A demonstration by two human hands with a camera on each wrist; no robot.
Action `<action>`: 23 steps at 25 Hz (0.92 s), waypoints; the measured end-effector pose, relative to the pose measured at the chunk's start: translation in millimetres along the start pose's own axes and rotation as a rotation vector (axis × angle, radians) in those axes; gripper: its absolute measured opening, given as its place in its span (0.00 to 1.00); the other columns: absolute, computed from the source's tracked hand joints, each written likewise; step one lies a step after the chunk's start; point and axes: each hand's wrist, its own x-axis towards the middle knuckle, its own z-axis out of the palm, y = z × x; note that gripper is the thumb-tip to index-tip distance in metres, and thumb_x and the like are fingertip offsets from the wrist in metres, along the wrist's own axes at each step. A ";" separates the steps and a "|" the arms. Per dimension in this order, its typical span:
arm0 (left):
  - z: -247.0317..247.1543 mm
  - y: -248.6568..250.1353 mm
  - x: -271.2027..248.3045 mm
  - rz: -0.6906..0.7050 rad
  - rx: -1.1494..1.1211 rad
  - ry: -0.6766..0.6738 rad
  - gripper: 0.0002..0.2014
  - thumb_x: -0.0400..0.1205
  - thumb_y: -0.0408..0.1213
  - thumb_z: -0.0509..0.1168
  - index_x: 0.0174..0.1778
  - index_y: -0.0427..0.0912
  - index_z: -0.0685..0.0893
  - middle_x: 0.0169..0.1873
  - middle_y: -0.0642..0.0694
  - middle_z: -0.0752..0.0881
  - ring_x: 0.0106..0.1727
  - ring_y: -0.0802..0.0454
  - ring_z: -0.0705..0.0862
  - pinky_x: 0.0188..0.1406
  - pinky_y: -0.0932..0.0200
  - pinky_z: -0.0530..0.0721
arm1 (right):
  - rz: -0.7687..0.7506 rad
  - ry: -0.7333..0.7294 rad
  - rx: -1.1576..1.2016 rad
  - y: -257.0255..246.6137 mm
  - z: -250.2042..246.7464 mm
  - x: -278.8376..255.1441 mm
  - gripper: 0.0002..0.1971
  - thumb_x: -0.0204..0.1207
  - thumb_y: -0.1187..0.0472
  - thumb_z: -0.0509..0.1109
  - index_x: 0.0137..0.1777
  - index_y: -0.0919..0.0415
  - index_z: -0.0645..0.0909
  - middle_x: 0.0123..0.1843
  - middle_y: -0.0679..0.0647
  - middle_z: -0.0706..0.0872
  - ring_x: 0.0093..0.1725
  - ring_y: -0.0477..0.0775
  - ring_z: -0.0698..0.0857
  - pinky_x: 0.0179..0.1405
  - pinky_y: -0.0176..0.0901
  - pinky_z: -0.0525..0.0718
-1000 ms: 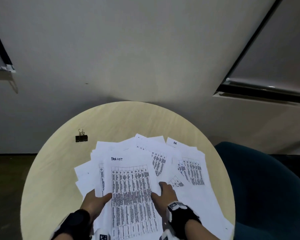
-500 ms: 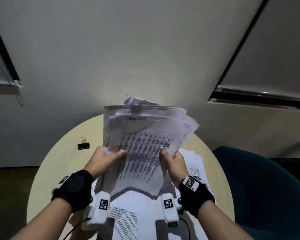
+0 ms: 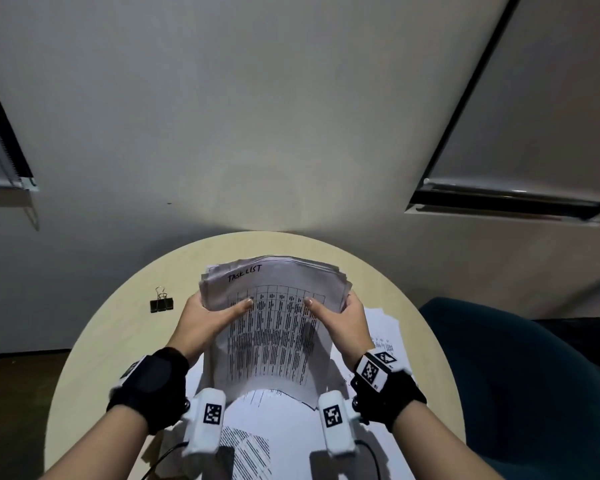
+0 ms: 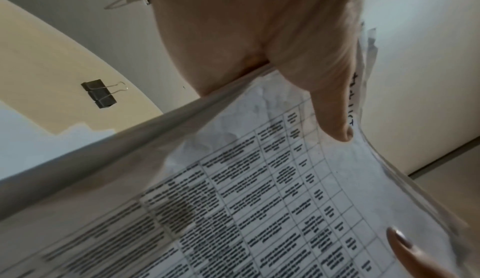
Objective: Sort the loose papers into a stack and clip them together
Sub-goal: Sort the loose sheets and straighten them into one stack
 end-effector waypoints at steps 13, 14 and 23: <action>32.0 4.0 7.6 0.132 0.068 -0.106 0.17 0.71 0.27 0.77 0.43 0.58 0.93 0.42 0.57 0.93 0.44 0.65 0.88 0.48 0.68 0.84 | -0.500 -0.398 -1.324 -78.6 28.0 11.6 0.13 0.76 0.59 0.69 0.60 0.52 0.80 0.54 0.58 0.87 0.58 0.63 0.84 0.50 0.50 0.78; 28.6 1.5 6.0 0.145 0.129 -0.101 0.15 0.69 0.34 0.79 0.47 0.59 0.92 0.46 0.57 0.92 0.48 0.64 0.87 0.52 0.66 0.83 | -0.440 -0.406 -1.334 -74.7 26.6 12.5 0.06 0.77 0.60 0.67 0.52 0.51 0.82 0.49 0.58 0.88 0.54 0.63 0.85 0.43 0.47 0.74; -35.9 -59.2 -5.2 -0.280 0.138 0.344 0.46 0.68 0.41 0.81 0.77 0.42 0.61 0.74 0.36 0.74 0.72 0.40 0.75 0.70 0.45 0.74 | -0.092 -0.056 -0.235 -38.7 -54.9 -1.3 0.09 0.77 0.66 0.72 0.37 0.53 0.85 0.34 0.49 0.89 0.33 0.42 0.85 0.36 0.38 0.83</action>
